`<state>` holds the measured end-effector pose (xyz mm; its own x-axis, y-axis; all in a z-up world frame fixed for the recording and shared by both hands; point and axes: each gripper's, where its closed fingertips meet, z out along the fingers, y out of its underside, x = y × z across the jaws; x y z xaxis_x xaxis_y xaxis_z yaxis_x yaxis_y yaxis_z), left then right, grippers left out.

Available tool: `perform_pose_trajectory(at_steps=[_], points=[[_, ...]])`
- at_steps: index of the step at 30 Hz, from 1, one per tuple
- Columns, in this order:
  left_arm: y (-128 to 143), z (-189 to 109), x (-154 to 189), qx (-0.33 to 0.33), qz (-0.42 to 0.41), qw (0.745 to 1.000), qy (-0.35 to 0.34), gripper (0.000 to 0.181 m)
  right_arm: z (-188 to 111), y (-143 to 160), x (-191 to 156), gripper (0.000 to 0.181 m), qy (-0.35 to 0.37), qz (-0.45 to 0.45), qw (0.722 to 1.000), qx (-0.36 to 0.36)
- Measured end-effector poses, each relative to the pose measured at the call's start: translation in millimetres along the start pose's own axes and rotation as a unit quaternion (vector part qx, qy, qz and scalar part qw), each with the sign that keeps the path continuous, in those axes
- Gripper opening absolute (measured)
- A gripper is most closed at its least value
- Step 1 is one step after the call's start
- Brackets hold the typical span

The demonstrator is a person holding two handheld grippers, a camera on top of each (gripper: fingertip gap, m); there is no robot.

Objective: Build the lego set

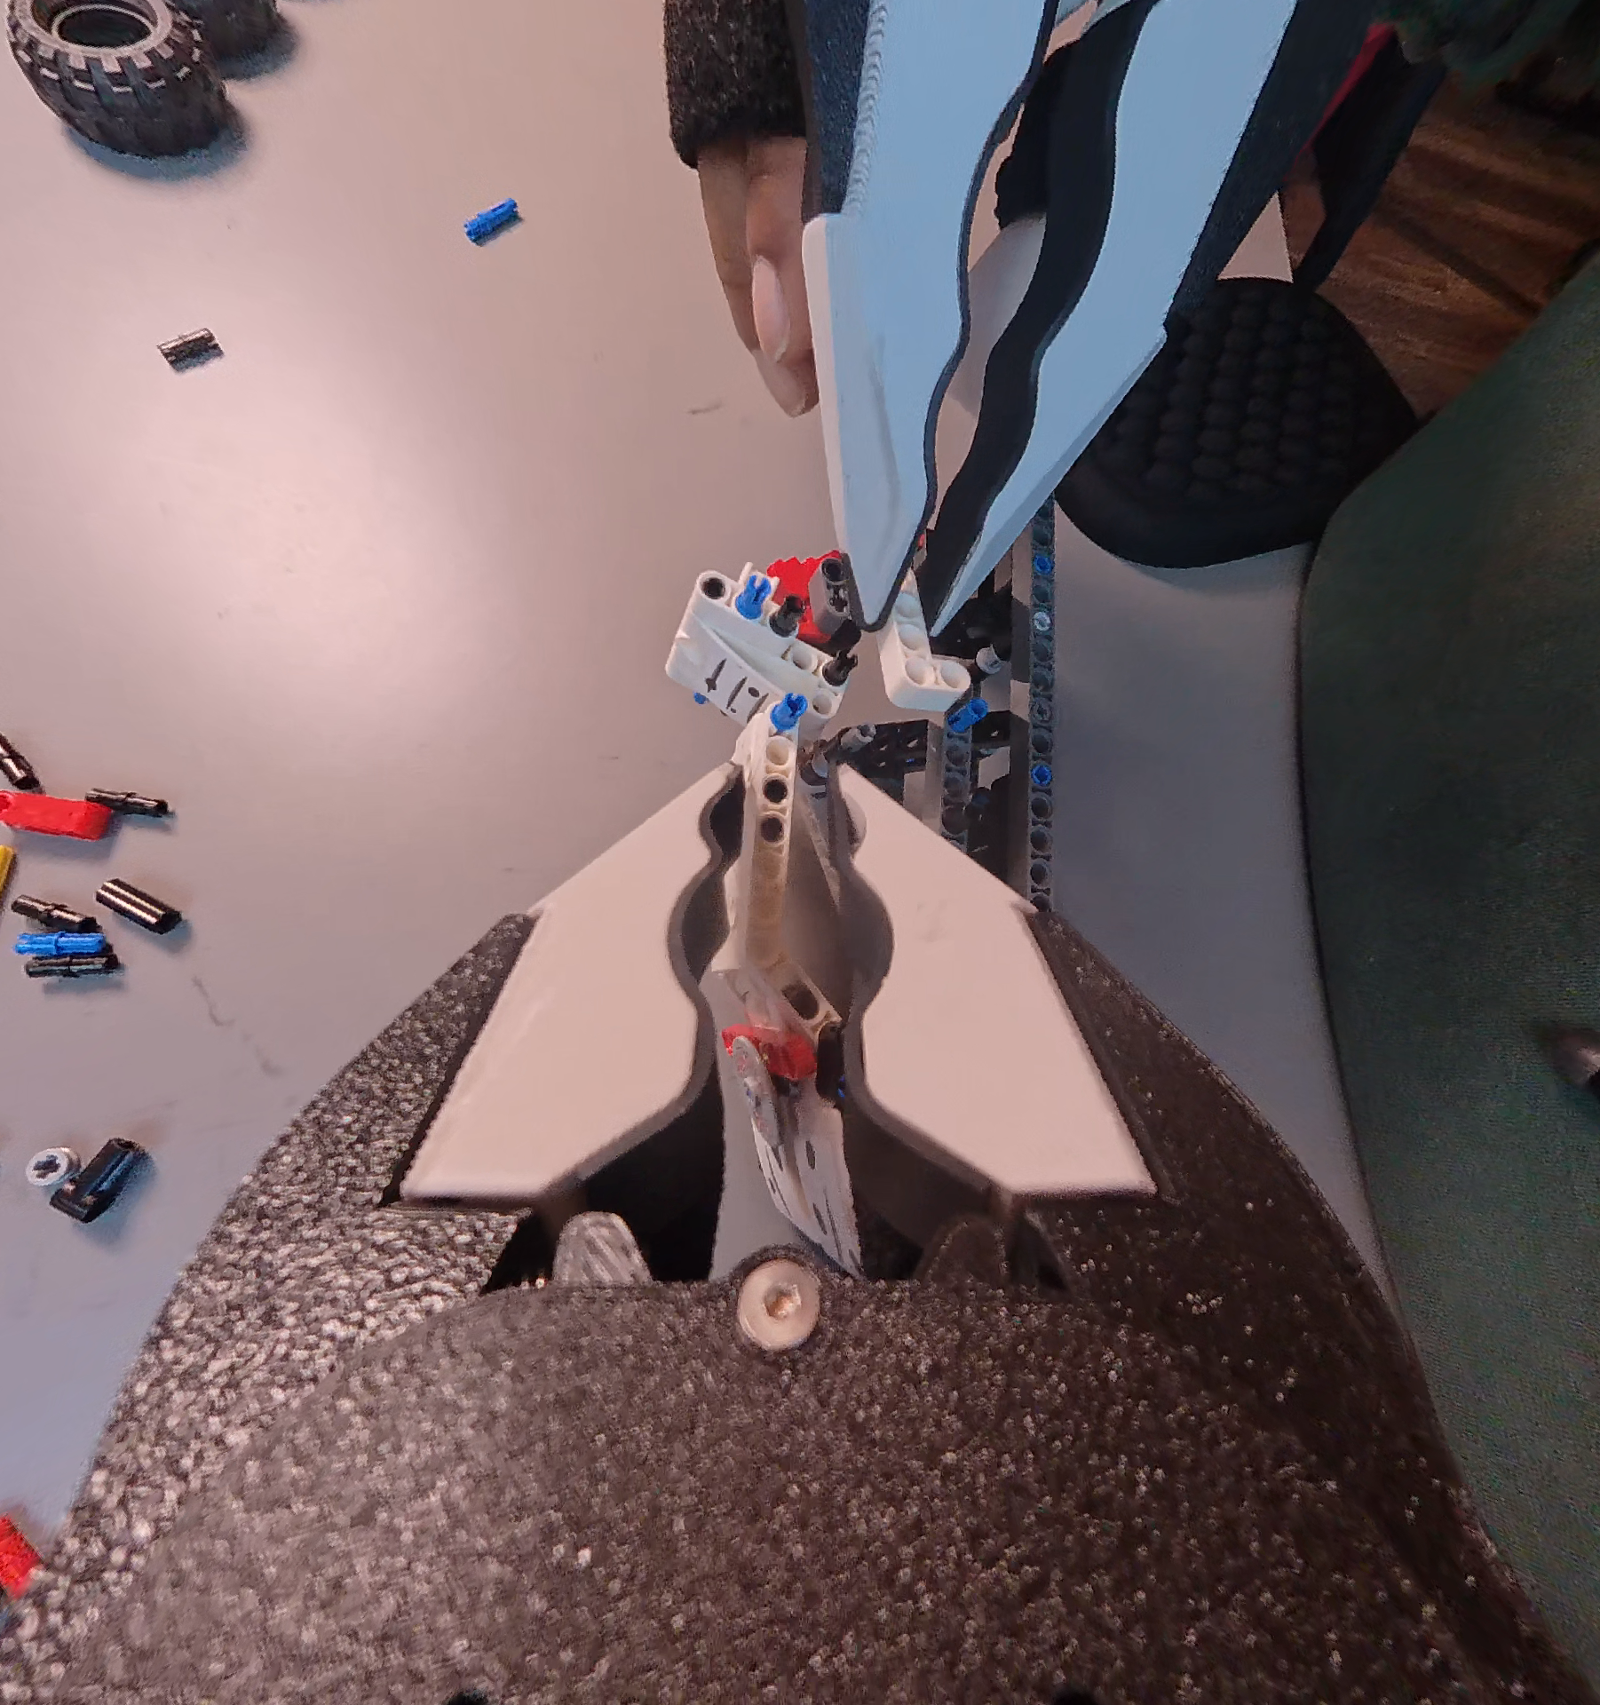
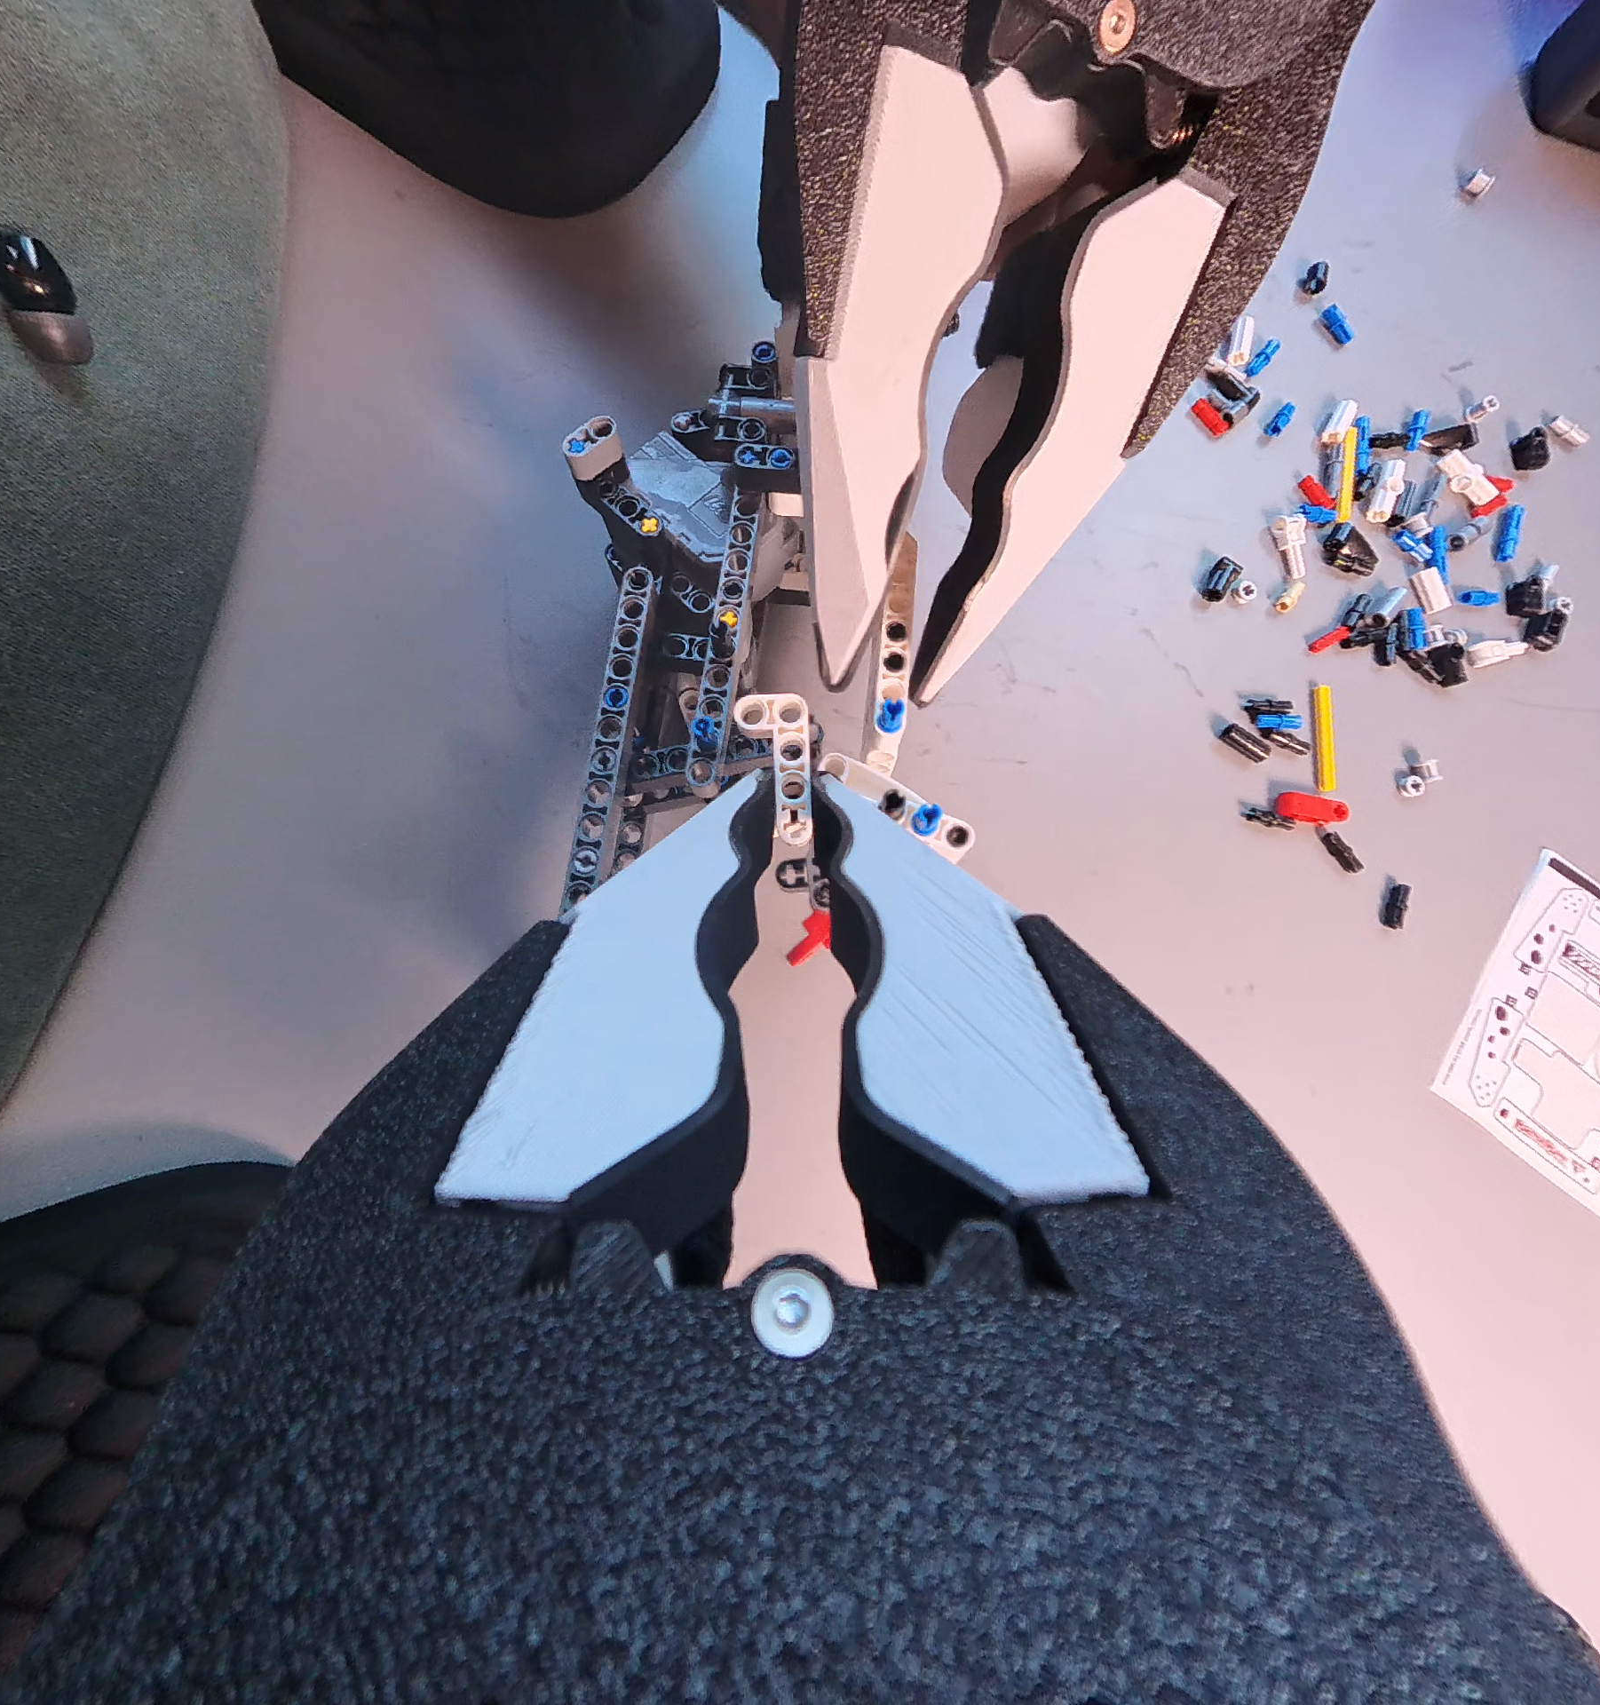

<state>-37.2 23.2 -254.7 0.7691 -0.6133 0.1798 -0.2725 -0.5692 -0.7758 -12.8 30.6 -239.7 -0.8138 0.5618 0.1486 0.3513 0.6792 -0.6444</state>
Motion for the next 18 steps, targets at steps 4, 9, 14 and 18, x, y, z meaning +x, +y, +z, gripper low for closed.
perform_pose_trajectory(at_steps=[4, 9, 14, 18], points=[[-2.5, -1.0, 0.2, 0.014, -0.004, 1.000, -0.006, 0.013, 1.4, -0.7, -1.2, 0.007, 0.000, 0.000, 1.000, 0.001], [-3.8, -1.2, 2.3, 0.025, -0.011, 1.000, -0.006, 0.014, 1.9, -2.3, -1.7, 0.007, 0.002, -0.003, 1.000, 0.000], [-4.0, -1.1, 3.2, 0.021, 0.000, 1.000, -0.019, 0.012, 1.2, -1.0, -0.1, 0.007, 0.011, -0.001, 1.000, -0.009], [-4.2, -1.5, 5.0, 0.017, 0.019, 0.999, -0.025, 0.015, 2.1, 0.0, -0.6, 0.007, 0.008, 0.000, 1.000, -0.016]])
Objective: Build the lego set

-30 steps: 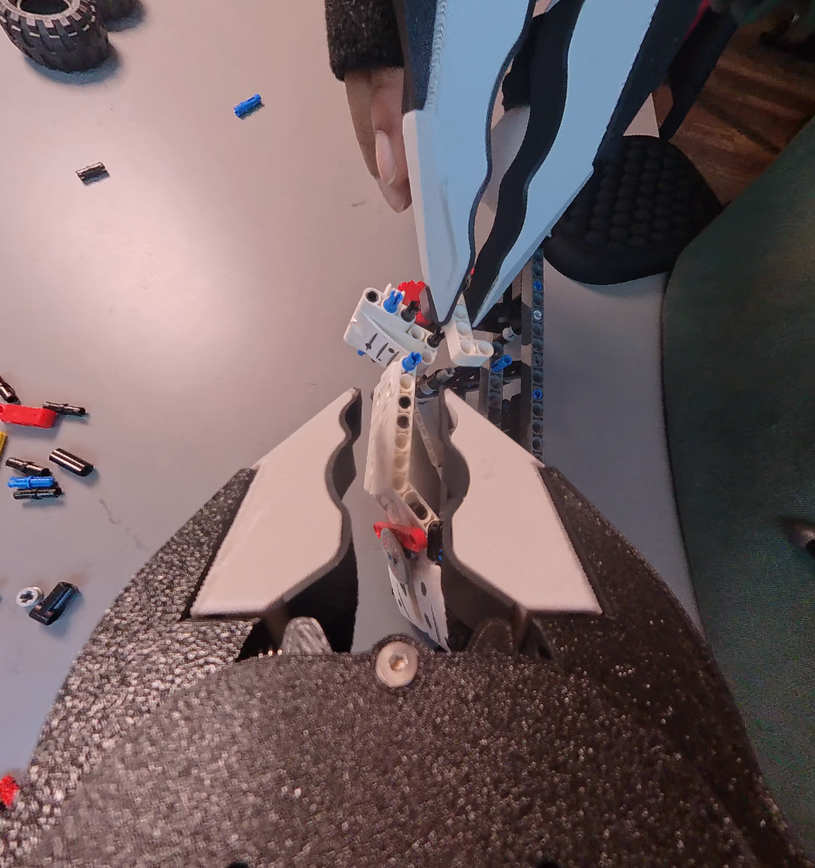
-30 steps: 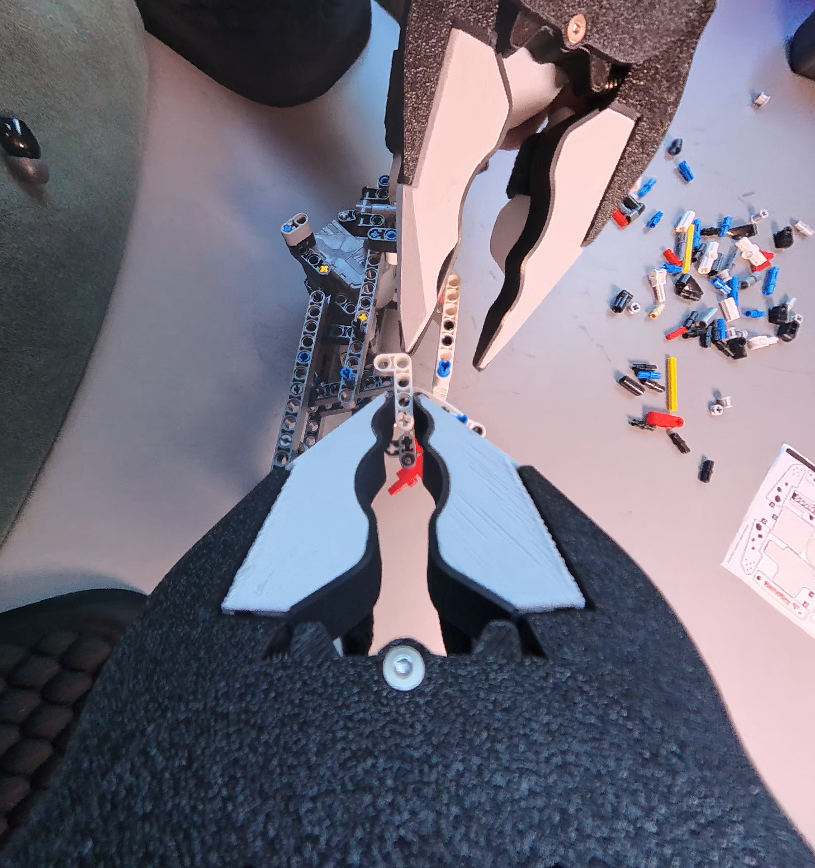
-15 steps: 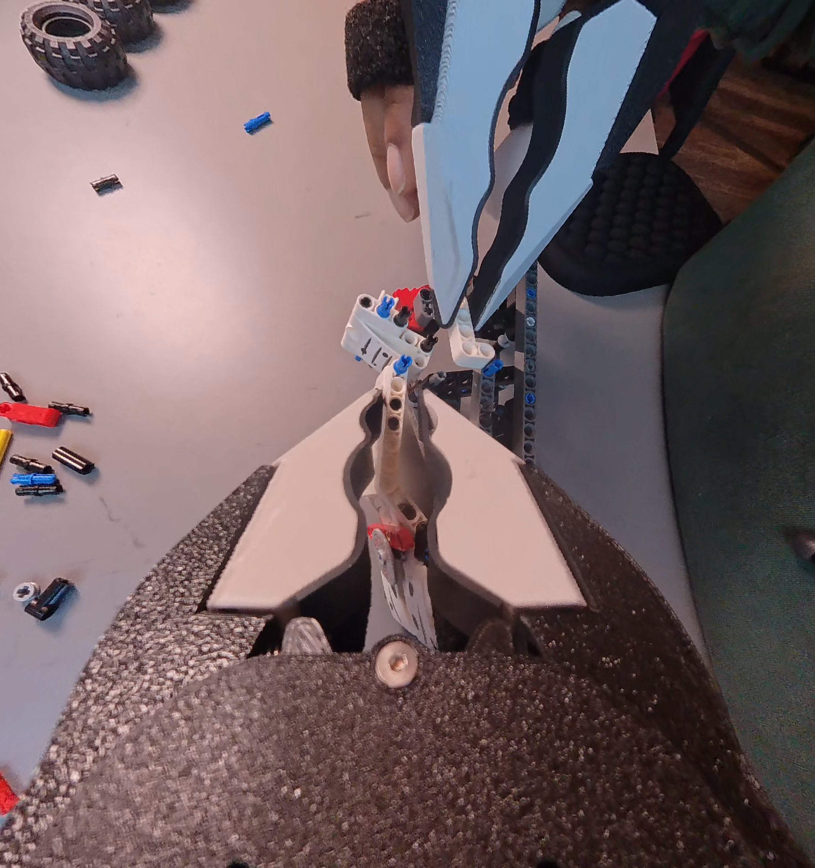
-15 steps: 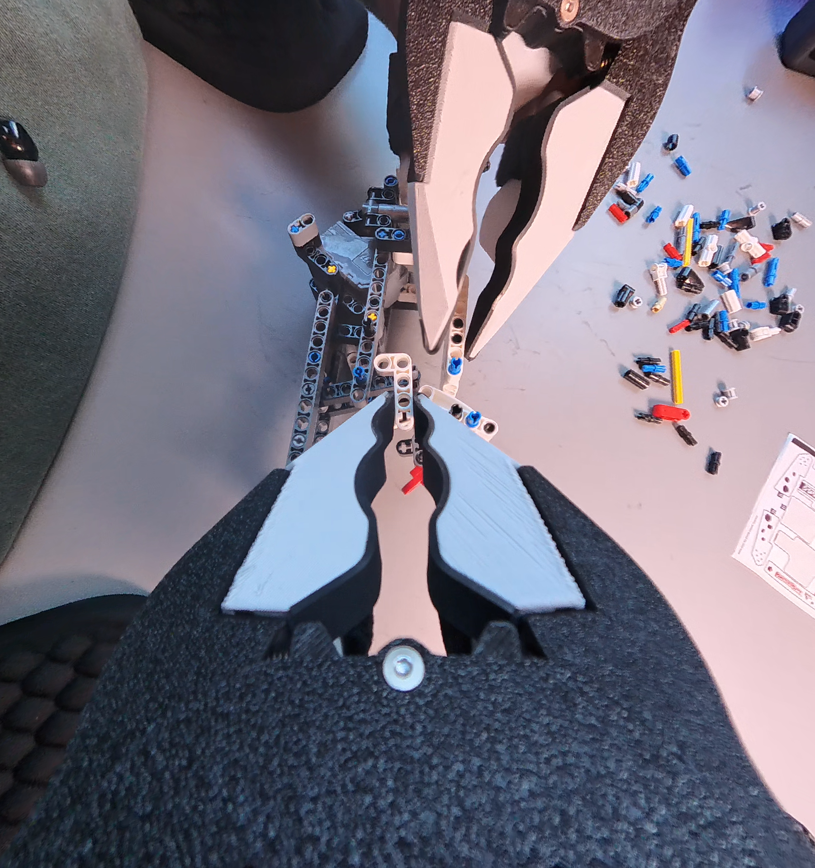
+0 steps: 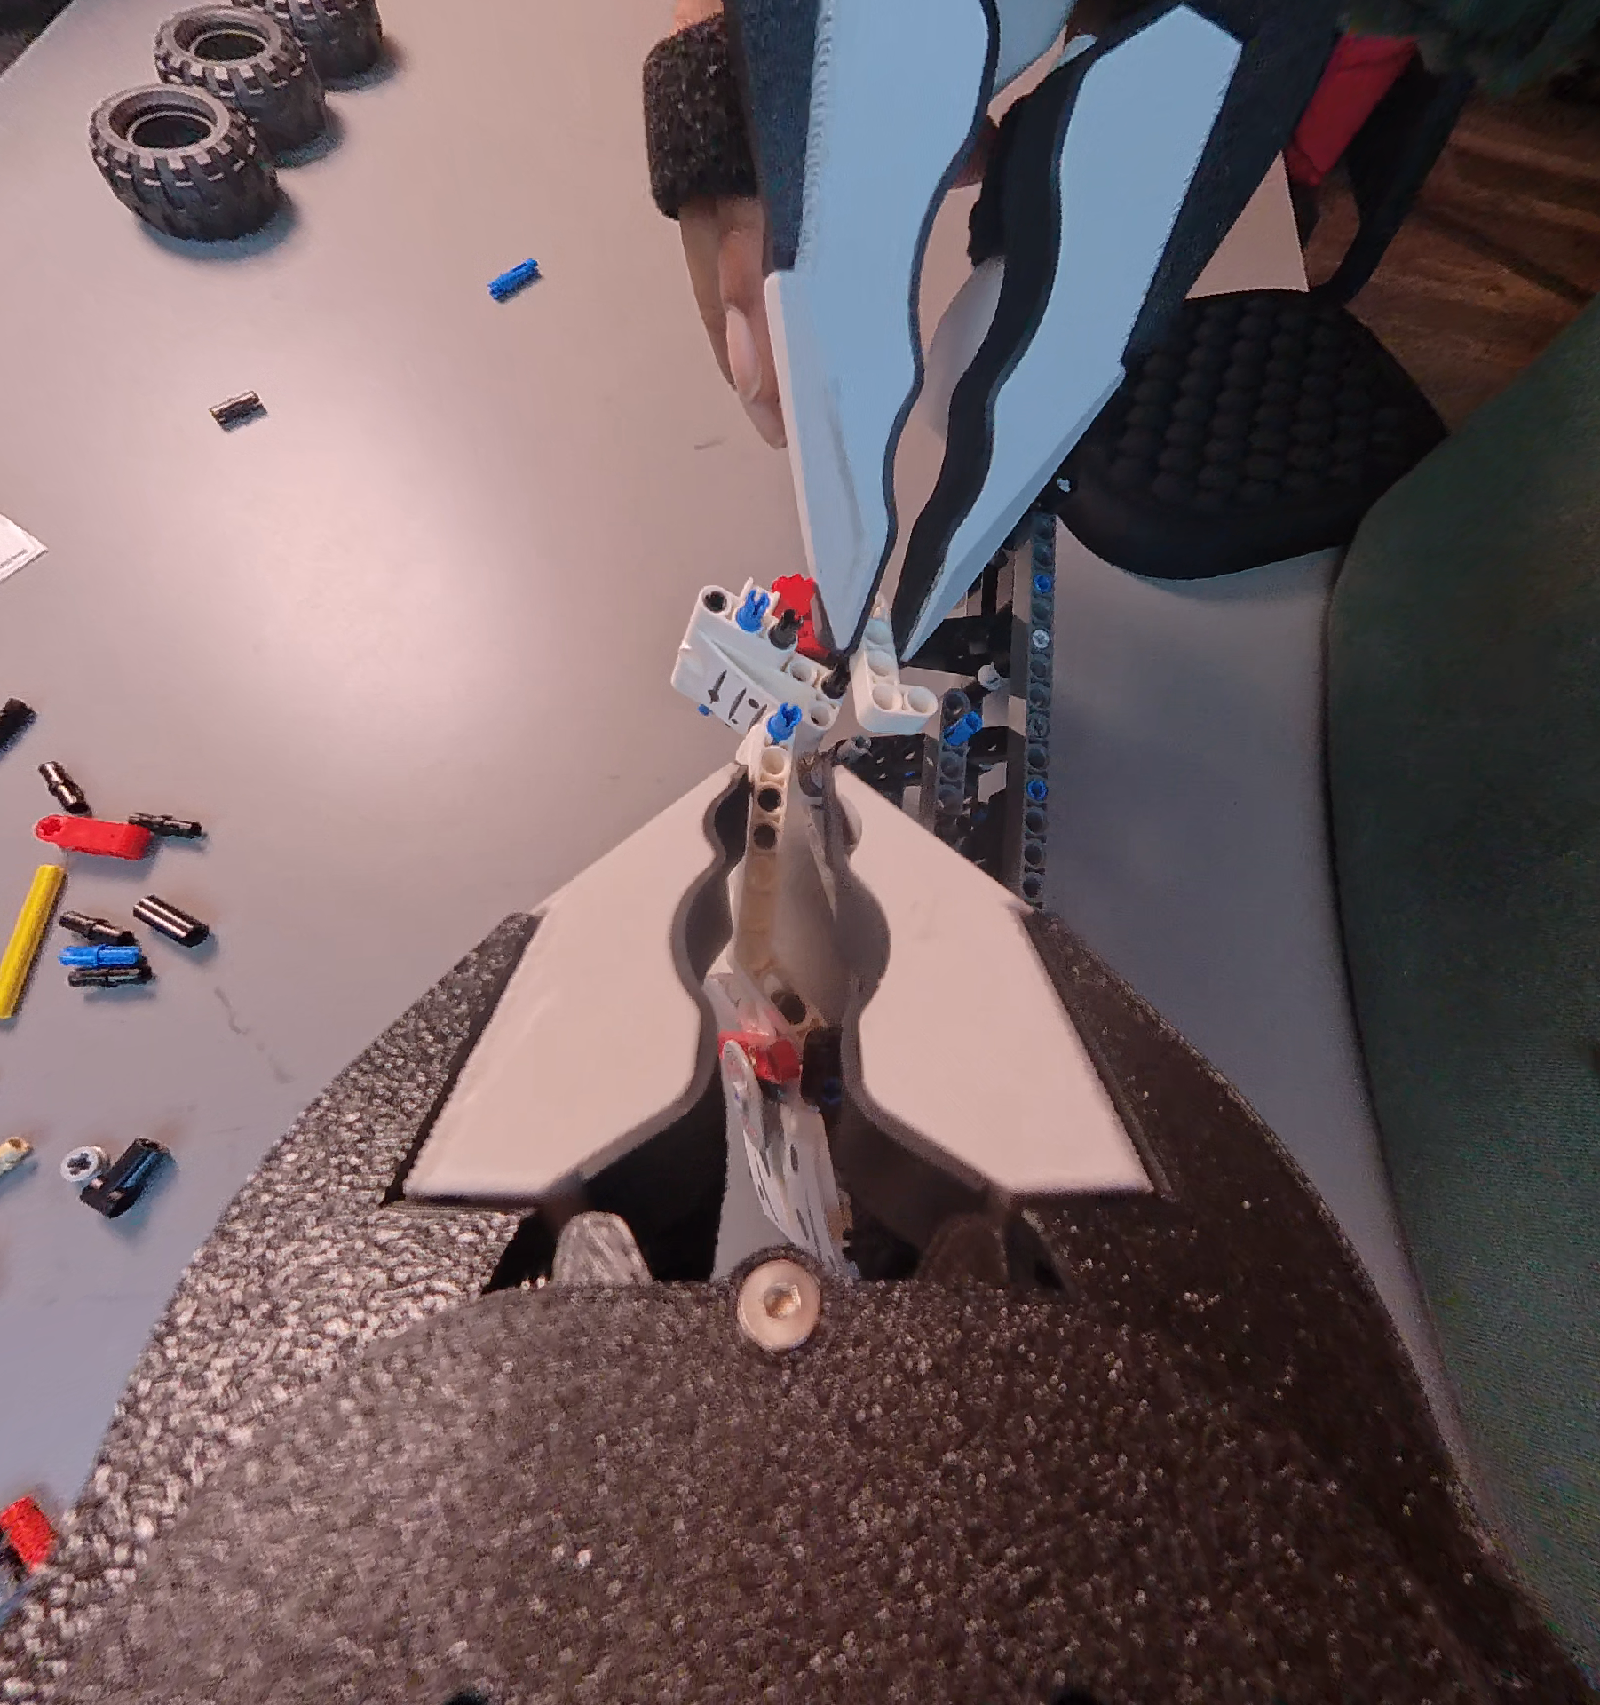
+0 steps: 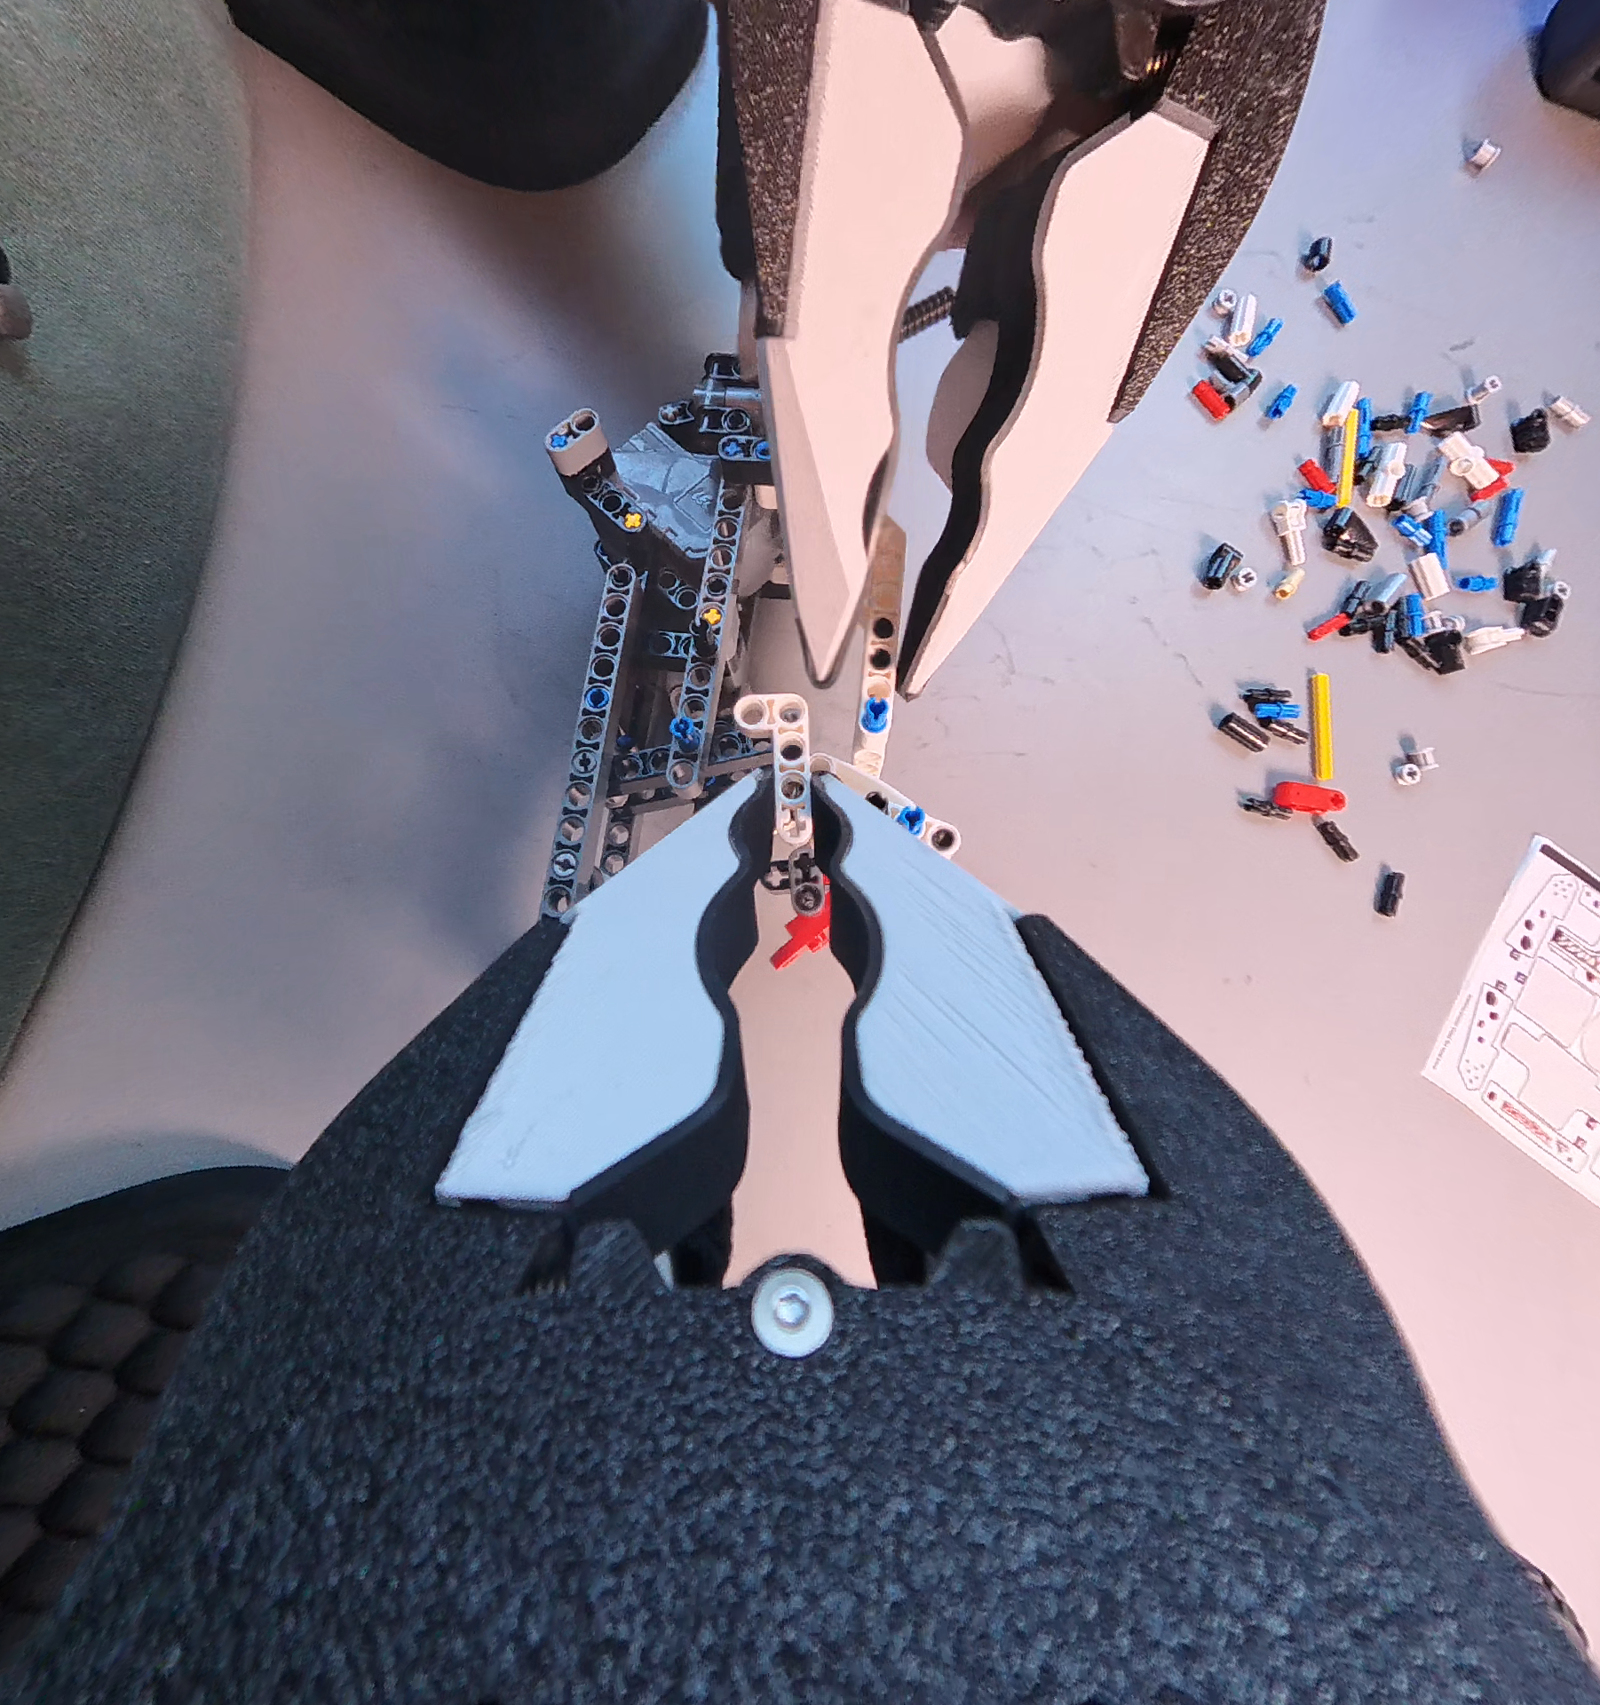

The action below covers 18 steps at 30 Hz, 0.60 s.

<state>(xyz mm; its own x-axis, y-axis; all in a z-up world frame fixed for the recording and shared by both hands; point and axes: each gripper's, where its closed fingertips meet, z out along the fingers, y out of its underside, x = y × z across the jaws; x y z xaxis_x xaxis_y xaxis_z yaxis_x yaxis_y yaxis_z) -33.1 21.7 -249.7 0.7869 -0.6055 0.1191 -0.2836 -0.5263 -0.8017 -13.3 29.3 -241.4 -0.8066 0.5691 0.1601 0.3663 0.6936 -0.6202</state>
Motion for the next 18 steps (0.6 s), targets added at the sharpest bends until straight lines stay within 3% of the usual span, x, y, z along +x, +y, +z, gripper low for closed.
perform_pose_trajectory(at_steps=[7, 18], points=[[-0.8, 0.9, 8.0, -0.002, 0.012, 1.000, 0.019, 0.031, 2.4, -0.7, -0.7, 0.007, -0.004, -0.013, 1.000, -0.011], [-2.7, 2.2, 10.8, 0.011, -0.015, 0.999, 0.044, 0.034, 7.1, -1.2, 0.6, 0.008, -0.008, -0.041, 0.999, -0.034]])
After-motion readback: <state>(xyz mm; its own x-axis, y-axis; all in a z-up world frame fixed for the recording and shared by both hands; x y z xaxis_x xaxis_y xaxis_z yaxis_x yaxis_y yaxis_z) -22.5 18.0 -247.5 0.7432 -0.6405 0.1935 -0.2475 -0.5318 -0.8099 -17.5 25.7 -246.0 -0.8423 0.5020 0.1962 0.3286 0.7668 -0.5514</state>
